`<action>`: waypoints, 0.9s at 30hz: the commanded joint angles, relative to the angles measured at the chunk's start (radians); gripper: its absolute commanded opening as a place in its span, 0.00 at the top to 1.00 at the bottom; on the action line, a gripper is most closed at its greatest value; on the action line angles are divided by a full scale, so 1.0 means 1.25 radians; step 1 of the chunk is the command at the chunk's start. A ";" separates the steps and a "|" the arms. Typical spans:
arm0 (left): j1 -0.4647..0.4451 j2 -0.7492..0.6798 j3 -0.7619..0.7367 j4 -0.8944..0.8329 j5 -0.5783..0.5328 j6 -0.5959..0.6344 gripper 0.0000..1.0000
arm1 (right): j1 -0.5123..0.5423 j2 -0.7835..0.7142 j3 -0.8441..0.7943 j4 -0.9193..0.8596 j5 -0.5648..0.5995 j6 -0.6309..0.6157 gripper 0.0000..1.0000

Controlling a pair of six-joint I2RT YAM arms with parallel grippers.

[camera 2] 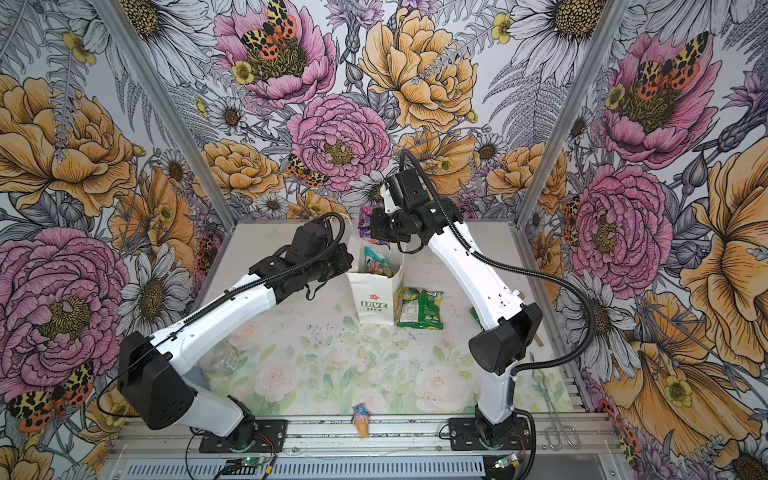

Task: Place the snacks into the paper bag
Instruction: 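Lift the purple Fox's berries bag up and over the paper bag, then lower the purple bag into the paper bag and open the right gripper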

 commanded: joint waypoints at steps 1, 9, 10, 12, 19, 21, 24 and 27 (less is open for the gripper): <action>-0.006 -0.029 0.013 -0.013 -0.012 -0.004 1.00 | 0.009 0.003 0.011 -0.011 0.036 -0.016 0.92; -0.006 -0.029 0.013 -0.011 -0.010 -0.006 1.00 | 0.016 0.028 0.027 -0.061 0.090 -0.025 0.85; -0.007 -0.031 0.012 -0.009 -0.011 -0.006 1.00 | 0.017 0.032 0.027 -0.063 0.091 -0.025 0.84; -0.006 -0.035 0.010 -0.007 -0.013 -0.007 1.00 | 0.017 0.038 0.027 -0.065 0.093 -0.025 0.82; -0.006 -0.039 0.017 -0.007 -0.012 -0.004 1.00 | 0.018 0.055 0.039 -0.064 0.097 -0.025 0.79; -0.007 -0.035 0.022 -0.007 -0.007 -0.003 1.00 | 0.018 0.057 0.042 -0.065 0.099 -0.024 0.78; -0.007 -0.029 0.024 -0.007 -0.004 -0.003 1.00 | 0.018 0.062 0.047 -0.065 0.101 -0.025 0.78; -0.007 -0.025 0.022 -0.007 -0.003 -0.005 1.00 | 0.018 0.066 0.051 -0.065 0.104 -0.024 0.75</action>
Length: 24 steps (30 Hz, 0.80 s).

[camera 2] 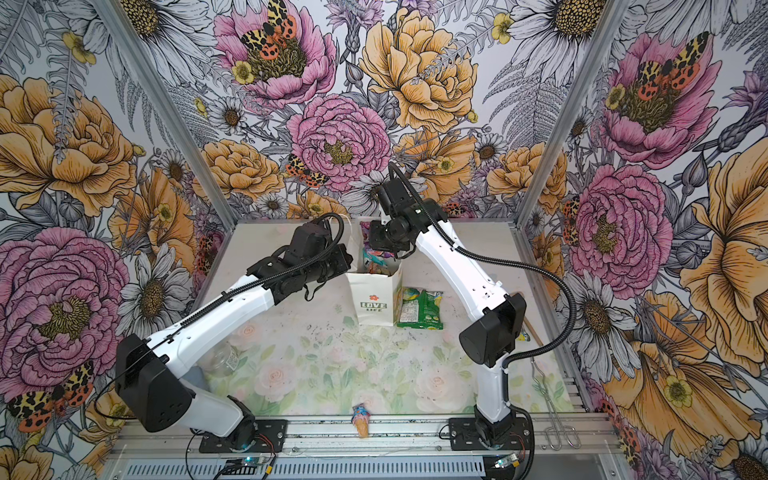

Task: Place the snacks into the paper bag
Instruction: 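Lower the purple bag into the paper bag and open the right gripper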

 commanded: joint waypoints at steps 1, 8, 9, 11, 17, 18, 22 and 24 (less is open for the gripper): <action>-0.006 -0.013 0.020 0.005 -0.005 -0.005 1.00 | 0.003 0.007 0.033 0.017 0.020 -0.006 0.74; -0.006 -0.014 0.016 0.005 -0.007 -0.005 1.00 | 0.003 0.018 0.035 0.013 0.042 -0.007 0.69; -0.007 -0.014 0.014 0.005 -0.007 -0.005 1.00 | 0.003 0.020 0.036 0.011 0.044 -0.007 0.68; -0.006 -0.014 0.014 0.005 -0.007 -0.005 1.00 | 0.003 0.021 0.035 0.011 0.040 -0.008 0.68; -0.006 -0.015 0.011 0.005 -0.008 -0.006 1.00 | 0.004 0.008 0.036 0.011 0.031 -0.014 0.64; -0.005 -0.015 0.012 0.005 -0.009 -0.006 1.00 | 0.003 0.002 0.037 0.010 0.031 -0.016 0.63; -0.008 -0.014 0.010 0.005 -0.010 -0.007 1.00 | 0.005 -0.018 0.041 0.010 0.011 -0.028 0.60; -0.006 -0.013 0.010 0.005 -0.009 -0.007 1.00 | 0.007 -0.030 0.045 0.011 -0.005 -0.035 0.58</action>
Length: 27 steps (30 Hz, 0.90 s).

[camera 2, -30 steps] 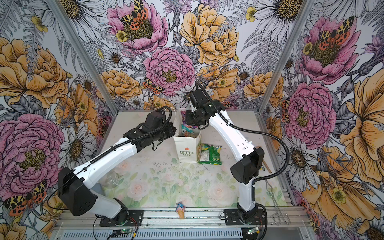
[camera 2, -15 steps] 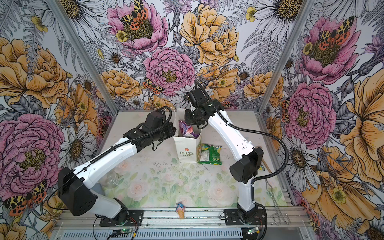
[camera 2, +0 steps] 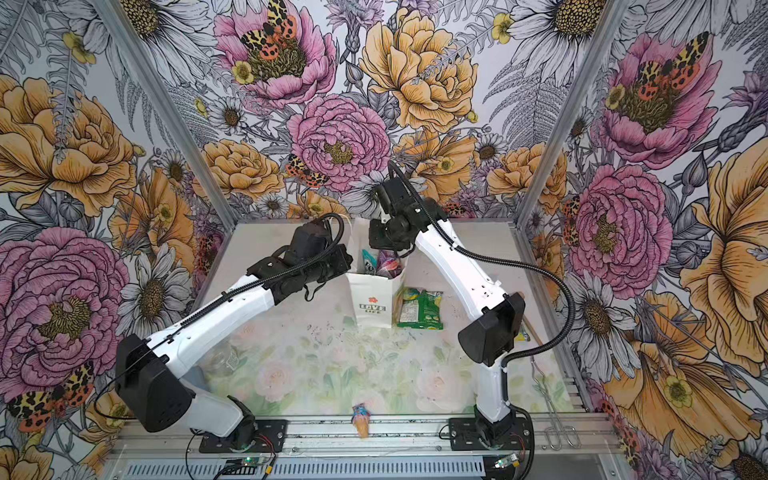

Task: Place the snacks into the paper bag
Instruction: 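Lower the purple bag into the paper bag and open the right gripper, then withdraw the right gripper from the paper bag toward the green chip bags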

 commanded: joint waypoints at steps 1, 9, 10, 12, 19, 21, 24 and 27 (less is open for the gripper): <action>-0.004 -0.011 0.009 0.008 -0.006 -0.007 1.00 | 0.007 -0.047 0.032 0.010 -0.029 -0.025 0.57; -0.002 -0.011 0.008 0.011 -0.005 -0.007 1.00 | 0.008 -0.130 0.034 0.011 -0.116 -0.052 0.46; -0.003 -0.011 0.008 0.011 -0.007 -0.007 1.00 | 0.008 -0.143 0.033 0.010 -0.128 -0.054 0.45; -0.002 -0.013 0.008 0.011 -0.005 -0.007 1.00 | 0.008 -0.169 0.025 0.009 -0.140 -0.054 0.44; 0.001 -0.018 0.005 0.011 -0.004 -0.004 1.00 | -0.008 -0.279 -0.055 0.009 -0.151 -0.053 0.39; 0.000 -0.021 0.004 0.011 -0.004 -0.003 1.00 | -0.018 -0.312 -0.084 0.009 -0.147 -0.052 0.38; 0.003 -0.020 0.002 0.013 0.001 -0.002 1.00 | -0.041 -0.371 -0.137 0.010 -0.127 -0.049 0.37; 0.005 -0.021 -0.002 0.015 0.006 -0.002 1.00 | -0.082 -0.436 -0.206 0.009 -0.119 -0.047 0.37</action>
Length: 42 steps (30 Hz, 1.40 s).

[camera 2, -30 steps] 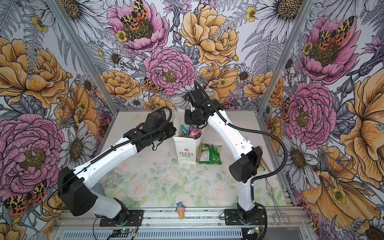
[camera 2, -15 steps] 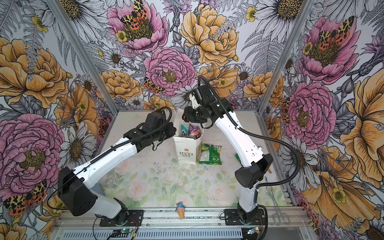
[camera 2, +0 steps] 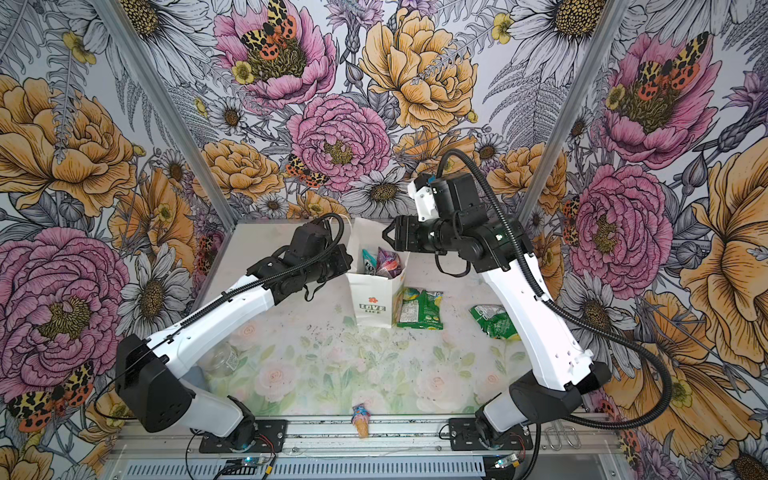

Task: Place the snacks into the paper bag
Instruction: 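Withdraw the right gripper from the paper bag toward the green chip bags, then lower the right gripper onto the crumpled green chip bag near the wooden mallet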

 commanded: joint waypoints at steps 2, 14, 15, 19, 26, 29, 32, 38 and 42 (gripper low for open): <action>0.005 -0.022 -0.003 0.016 0.009 -0.002 1.00 | -0.064 -0.087 -0.082 -0.002 0.019 -0.005 0.36; 0.012 -0.035 -0.013 0.025 0.017 -0.002 1.00 | -0.193 -0.267 -0.297 -0.060 0.075 -0.004 0.25; 0.010 -0.034 -0.013 0.026 0.017 -0.002 1.00 | -0.198 -0.273 -0.317 -0.061 0.080 -0.001 0.25; 0.012 -0.032 -0.015 0.028 0.020 -0.002 1.00 | -0.215 -0.292 -0.391 -0.061 0.104 0.015 0.21; 0.014 -0.033 -0.021 0.031 0.022 -0.003 1.00 | -0.279 -0.298 -0.496 -0.061 0.135 0.025 0.07; 0.014 -0.033 -0.026 0.035 0.023 -0.006 1.00 | -0.331 -0.298 -0.534 -0.060 0.157 0.036 0.05; 0.016 -0.036 -0.029 0.035 0.023 -0.006 1.00 | -0.379 -0.299 -0.579 -0.057 0.205 0.048 0.04; 0.018 -0.032 -0.031 0.038 0.023 -0.009 1.00 | -0.509 -0.279 -0.721 0.045 0.185 0.054 0.00; 0.018 -0.029 -0.027 0.038 0.026 -0.010 1.00 | -0.588 -0.228 -0.785 0.107 0.143 0.077 0.00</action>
